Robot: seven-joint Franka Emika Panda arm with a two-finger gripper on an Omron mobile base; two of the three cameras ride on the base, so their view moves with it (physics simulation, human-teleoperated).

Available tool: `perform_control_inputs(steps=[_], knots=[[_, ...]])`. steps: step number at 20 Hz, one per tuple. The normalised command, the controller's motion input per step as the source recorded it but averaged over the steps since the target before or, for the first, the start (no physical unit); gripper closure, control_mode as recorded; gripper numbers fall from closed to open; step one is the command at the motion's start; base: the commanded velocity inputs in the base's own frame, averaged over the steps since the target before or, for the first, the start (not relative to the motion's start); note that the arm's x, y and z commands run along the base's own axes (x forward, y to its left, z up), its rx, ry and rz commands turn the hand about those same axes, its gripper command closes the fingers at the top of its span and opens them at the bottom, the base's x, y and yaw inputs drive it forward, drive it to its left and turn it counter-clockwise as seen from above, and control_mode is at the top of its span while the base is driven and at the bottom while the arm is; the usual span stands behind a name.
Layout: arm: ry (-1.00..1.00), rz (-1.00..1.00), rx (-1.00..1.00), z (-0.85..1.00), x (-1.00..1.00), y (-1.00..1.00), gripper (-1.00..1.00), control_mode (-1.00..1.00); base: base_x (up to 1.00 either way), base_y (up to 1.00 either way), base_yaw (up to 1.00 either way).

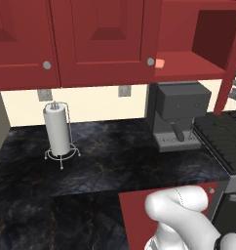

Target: Pick up the dish brush and bar soap from the sink, and place them back in the cabinet, and close the cabinet doors.

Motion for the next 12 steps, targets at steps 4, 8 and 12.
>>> perform_control_inputs(steps=[4, 8, 12], knots=[[0.00, 0.00, 0.00, 0.00, 0.24, 0.34, -1.00, -1.00, 0.00, 0.00, 0.00], [0.00, 0.00, 0.00, 0.00, 0.27, 0.35, -1.00, -1.00, 0.00, 0.00, 0.00], [0.00, 0.00, 0.00, 0.00, 0.27, 0.28, -1.00, -1.00, 0.00, 0.00, 0.00]])
